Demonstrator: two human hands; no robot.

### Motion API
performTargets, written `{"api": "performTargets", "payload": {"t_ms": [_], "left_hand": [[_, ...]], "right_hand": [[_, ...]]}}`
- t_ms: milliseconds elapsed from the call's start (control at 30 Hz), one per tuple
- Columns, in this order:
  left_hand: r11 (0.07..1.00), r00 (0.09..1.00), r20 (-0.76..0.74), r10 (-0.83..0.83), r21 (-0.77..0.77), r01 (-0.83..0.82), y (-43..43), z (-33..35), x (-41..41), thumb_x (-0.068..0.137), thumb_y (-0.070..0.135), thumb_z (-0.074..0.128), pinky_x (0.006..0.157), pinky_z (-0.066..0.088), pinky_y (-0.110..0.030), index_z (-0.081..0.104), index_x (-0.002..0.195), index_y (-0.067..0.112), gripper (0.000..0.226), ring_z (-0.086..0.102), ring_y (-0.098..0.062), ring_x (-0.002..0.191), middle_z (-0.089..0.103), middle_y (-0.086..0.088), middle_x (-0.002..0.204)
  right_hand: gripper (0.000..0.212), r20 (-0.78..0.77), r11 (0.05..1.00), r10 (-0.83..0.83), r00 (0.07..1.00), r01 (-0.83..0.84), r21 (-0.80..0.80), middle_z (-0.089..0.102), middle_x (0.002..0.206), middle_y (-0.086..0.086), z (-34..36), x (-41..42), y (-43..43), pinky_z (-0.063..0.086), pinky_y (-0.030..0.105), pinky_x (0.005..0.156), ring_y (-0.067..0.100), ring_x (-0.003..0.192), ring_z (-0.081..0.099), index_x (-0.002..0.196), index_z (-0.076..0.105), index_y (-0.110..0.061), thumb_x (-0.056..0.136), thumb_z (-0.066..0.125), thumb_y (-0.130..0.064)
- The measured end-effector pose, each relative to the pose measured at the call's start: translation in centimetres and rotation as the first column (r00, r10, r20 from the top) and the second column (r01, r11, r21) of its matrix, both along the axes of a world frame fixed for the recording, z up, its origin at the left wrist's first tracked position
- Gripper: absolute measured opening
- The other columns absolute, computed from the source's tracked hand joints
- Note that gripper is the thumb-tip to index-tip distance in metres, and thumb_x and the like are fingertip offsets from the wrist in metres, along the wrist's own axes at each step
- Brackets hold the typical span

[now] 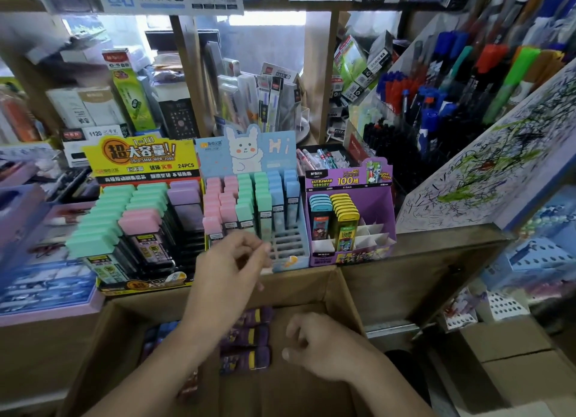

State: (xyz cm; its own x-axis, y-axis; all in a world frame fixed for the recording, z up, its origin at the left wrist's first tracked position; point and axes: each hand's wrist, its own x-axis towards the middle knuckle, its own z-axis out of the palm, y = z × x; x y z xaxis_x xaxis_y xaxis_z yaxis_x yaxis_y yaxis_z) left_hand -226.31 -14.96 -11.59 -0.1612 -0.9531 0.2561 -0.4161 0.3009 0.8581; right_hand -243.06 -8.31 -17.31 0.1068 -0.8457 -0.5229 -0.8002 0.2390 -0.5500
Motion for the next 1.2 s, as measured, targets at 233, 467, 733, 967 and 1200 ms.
{"api": "performTargets", "payload": {"t_ms": [233,467,733,967,1200], "left_hand": [[0.947,0.962,0.261,0.074,0.285,-0.151,3.3,-4.6,7.2,0.092,0.025,0.068,0.078,0.055,-0.020,0.066,0.096,0.036,0.011,0.068,0.003,0.088,0.074,0.019,0.093],[0.953,0.770,0.615,-0.171,0.301,-0.029,3.4,-8.0,7.3,0.086,0.033,0.065,0.113,0.036,-0.031,0.051,0.138,0.033,0.053,0.043,-0.014,0.132,0.053,0.011,0.139],[0.979,0.596,0.782,-0.182,0.198,0.039,3.1,-10.6,7.0,0.089,0.032,0.060,0.117,0.020,-0.038,0.050,0.141,0.032,0.054,0.033,-0.019,0.137,0.047,0.013,0.149],[0.983,0.590,0.787,-0.181,0.132,0.126,3.6,-11.6,6.6,0.089,0.028,0.060,0.114,0.018,-0.035,0.056,0.129,0.030,0.040,0.029,-0.018,0.142,0.049,0.009,0.148],[0.963,0.603,0.751,-0.269,0.196,0.185,4.2,-12.0,5.7,0.090,0.033,0.063,0.124,0.006,-0.041,0.051,0.134,0.028,0.046,0.021,-0.018,0.148,0.033,0.003,0.157]], "right_hand": [[0.018,-0.035,1.000,0.007,0.999,-0.008,-0.020,0.056,0.108,-0.011,0.4,0.8,-0.8,0.051,0.033,0.091,0.012,0.103,0.058,0.103,0.054,-0.036,0.094,0.065,-0.047],[0.033,-0.096,0.986,0.125,0.988,-0.134,-0.095,0.053,0.120,-0.011,0.2,4.0,-2.3,0.048,0.030,0.093,0.014,0.115,0.054,0.120,0.059,-0.034,0.089,0.072,-0.037],[0.080,-0.281,0.948,0.289,0.915,-0.314,-0.049,0.019,0.147,-0.005,-2.9,5.5,-2.2,0.039,0.045,0.114,0.026,0.134,0.029,0.159,0.023,-0.029,0.094,0.069,-0.035],[0.036,-0.438,0.932,0.268,0.858,-0.347,-0.109,0.034,0.135,0.003,-2.0,6.2,-2.3,0.049,0.044,0.101,0.028,0.127,0.042,0.131,0.059,-0.022,0.096,0.067,-0.023],[0.034,-0.403,0.953,0.221,0.888,-0.285,-0.103,0.039,0.132,0.003,-1.1,5.2,-2.0,0.050,0.042,0.100,0.027,0.126,0.045,0.125,0.061,-0.023,0.093,0.069,-0.015]]}}
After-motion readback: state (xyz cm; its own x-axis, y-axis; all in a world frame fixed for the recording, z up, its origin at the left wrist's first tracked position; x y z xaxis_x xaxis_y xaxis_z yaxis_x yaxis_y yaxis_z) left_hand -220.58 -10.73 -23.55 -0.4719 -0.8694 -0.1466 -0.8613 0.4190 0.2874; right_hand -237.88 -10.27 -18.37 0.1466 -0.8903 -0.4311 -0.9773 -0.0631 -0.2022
